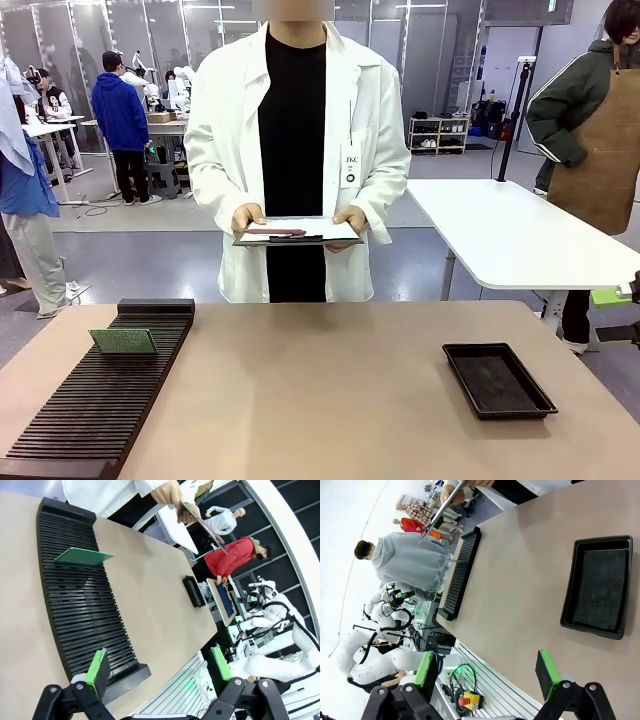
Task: Inspect the PCB.
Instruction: Pick up the Blank PCB and present it to the human.
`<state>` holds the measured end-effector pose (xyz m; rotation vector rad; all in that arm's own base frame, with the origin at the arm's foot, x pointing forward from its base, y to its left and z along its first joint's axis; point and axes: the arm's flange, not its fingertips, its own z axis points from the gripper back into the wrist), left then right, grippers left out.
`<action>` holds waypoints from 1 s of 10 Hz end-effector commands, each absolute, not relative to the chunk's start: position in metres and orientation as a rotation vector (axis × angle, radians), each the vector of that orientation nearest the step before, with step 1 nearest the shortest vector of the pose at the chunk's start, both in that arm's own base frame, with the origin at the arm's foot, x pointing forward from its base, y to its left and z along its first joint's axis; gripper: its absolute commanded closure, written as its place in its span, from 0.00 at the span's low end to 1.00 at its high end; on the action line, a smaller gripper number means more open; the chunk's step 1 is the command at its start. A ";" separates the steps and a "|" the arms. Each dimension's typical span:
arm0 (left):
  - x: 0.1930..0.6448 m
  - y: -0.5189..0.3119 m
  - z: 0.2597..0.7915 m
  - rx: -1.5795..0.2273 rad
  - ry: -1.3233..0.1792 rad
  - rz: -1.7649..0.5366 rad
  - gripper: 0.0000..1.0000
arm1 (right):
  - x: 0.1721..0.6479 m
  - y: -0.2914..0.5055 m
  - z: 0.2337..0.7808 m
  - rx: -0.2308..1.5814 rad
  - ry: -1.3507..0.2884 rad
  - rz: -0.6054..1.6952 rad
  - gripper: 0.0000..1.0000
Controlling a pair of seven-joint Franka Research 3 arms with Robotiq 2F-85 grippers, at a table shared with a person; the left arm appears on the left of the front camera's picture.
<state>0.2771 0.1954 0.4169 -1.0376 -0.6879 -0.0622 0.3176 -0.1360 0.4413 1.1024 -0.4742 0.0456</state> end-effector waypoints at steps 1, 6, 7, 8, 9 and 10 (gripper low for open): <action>0.286 0.176 0.447 -0.881 -0.716 -0.167 0.00 | 0.320 -0.135 0.442 1.111 -0.496 0.067 0.00; 0.371 0.118 0.528 -0.148 -0.534 -0.615 0.00 | 0.320 -0.135 0.442 1.111 -0.496 0.067 0.00; 0.395 0.096 0.531 -0.060 -0.499 -0.738 0.00 | 0.320 -0.135 0.442 1.111 -0.496 0.067 0.00; 0.418 0.070 0.526 -0.042 -0.471 -0.894 0.00 | 0.320 -0.135 0.442 1.111 -0.496 0.067 0.00; 0.442 0.042 0.517 0.064 -0.430 -0.999 0.00 | 0.320 -0.135 0.442 1.111 -0.496 0.067 0.00; 0.455 0.019 0.507 0.093 -0.403 -1.087 0.00 | 0.320 -0.135 0.442 1.111 -0.496 0.067 0.00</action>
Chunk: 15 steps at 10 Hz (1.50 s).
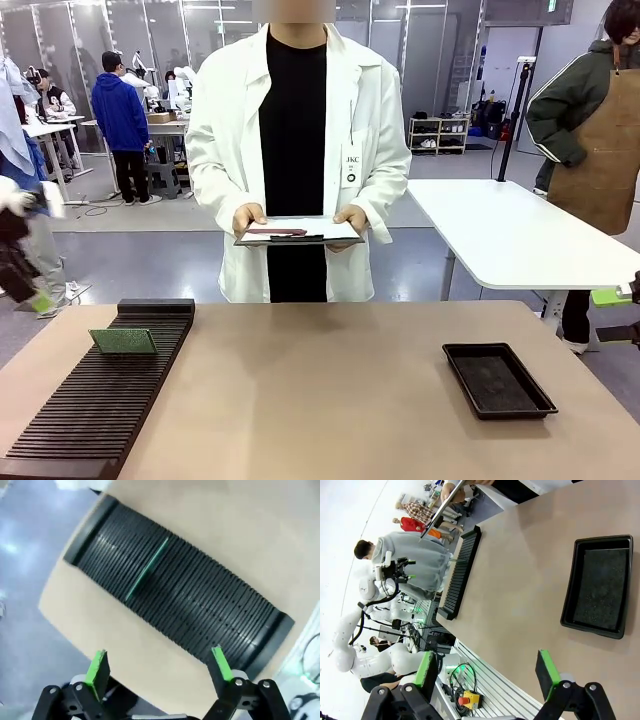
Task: Inspect the PCB.
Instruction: Pick up the Blank PCB and present it to the human.
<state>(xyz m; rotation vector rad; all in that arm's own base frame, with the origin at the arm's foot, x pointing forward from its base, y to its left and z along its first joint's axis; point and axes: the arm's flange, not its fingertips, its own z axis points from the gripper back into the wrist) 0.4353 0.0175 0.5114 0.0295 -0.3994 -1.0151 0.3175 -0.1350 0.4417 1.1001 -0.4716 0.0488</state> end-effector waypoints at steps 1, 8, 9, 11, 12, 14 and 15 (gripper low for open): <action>0.460 -0.002 0.493 0.090 -0.375 -1.204 0.00 | 0.320 -0.135 0.442 1.111 -0.496 0.067 0.00; 0.461 -0.043 0.453 0.120 -0.282 -1.343 0.00 | 0.320 -0.135 0.442 1.111 -0.496 0.067 0.00; 0.461 -0.043 0.453 0.120 -0.282 -1.343 0.00 | 0.320 -0.135 0.442 1.111 -0.496 0.067 0.00; 0.476 -0.034 0.444 0.138 -0.288 -1.419 0.00 | 0.320 -0.135 0.442 1.111 -0.496 0.067 0.00; 0.490 -0.031 0.433 0.208 -0.296 -1.520 0.00 | 0.320 -0.135 0.442 1.111 -0.496 0.067 0.00; 0.516 -0.024 0.413 0.265 -0.270 -1.546 0.00 | 0.320 -0.135 0.442 1.111 -0.496 0.067 0.00; 0.522 -0.021 0.407 0.254 -0.293 -1.549 0.00 | 0.320 -0.135 0.442 1.111 -0.496 0.067 0.00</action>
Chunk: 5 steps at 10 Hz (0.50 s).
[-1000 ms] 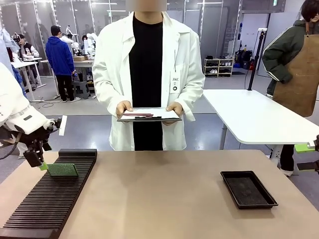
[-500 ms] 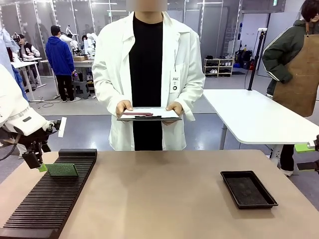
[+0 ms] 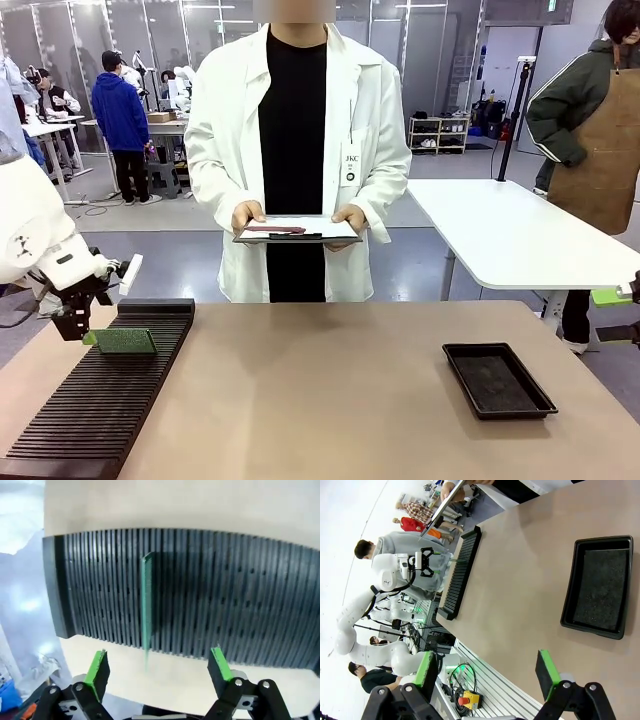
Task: Inspect the PCB.
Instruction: Pick up the Blank PCB and present it to the human.
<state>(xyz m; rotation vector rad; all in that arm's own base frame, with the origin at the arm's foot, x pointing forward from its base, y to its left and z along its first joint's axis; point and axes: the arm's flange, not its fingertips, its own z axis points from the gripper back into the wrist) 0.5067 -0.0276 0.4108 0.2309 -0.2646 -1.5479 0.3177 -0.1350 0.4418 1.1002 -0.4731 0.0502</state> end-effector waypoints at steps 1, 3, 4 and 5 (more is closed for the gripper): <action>0.527 -0.017 0.402 0.281 -0.272 -1.525 0.00 | 0.320 -0.135 0.442 1.111 -0.496 0.067 0.00; 0.542 -0.011 0.385 0.253 -0.223 -1.519 0.00 | 0.320 -0.135 0.442 1.111 -0.496 0.067 0.00; 0.548 -0.009 0.378 0.248 -0.212 -1.511 0.00 | 0.320 -0.135 0.442 1.111 -0.496 0.067 0.00; 0.552 -0.008 0.371 0.234 -0.218 -1.521 0.00 | 0.320 -0.135 0.442 1.111 -0.496 0.067 0.00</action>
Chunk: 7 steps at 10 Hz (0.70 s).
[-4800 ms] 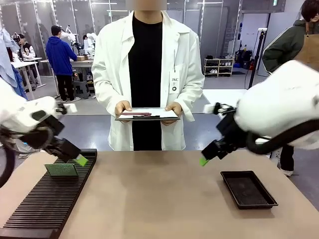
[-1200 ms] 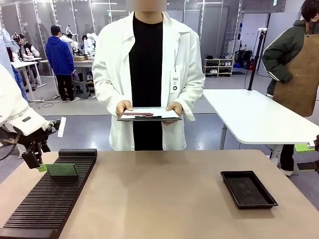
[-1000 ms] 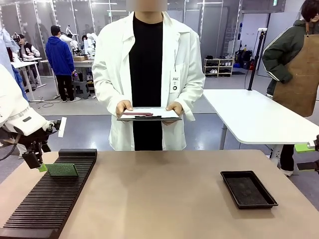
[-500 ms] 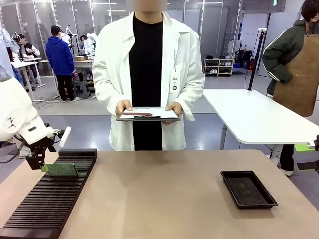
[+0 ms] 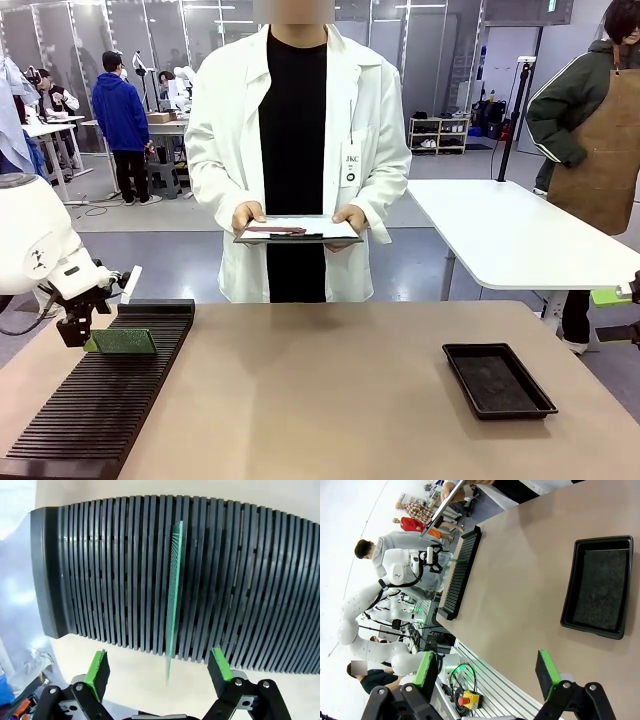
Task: Inspect the PCB.
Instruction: Pick up the Blank PCB and present it to the human.
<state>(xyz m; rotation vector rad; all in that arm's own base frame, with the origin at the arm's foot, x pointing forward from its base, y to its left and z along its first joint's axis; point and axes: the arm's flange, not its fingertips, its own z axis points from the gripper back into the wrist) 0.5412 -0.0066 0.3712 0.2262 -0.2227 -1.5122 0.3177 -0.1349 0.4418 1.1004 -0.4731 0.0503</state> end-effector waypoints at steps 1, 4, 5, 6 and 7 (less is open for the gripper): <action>0.554 -0.009 0.366 0.226 -0.210 -1.516 0.00 | 0.320 -0.135 0.442 1.111 -0.496 0.067 0.00; 0.559 -0.007 0.353 0.205 -0.175 -1.498 0.59 | 0.320 -0.135 0.442 1.111 -0.496 0.067 0.00; 0.561 -0.007 0.348 0.202 -0.157 -1.510 0.89 | 0.320 -0.135 0.442 1.111 -0.496 0.067 0.00; 0.561 -0.009 0.346 0.198 -0.148 -1.521 1.00 | 0.320 -0.135 0.442 1.111 -0.496 0.067 0.00; 0.561 -0.009 0.345 0.186 -0.153 -1.531 1.00 | 0.320 -0.135 0.442 1.111 -0.496 0.067 0.00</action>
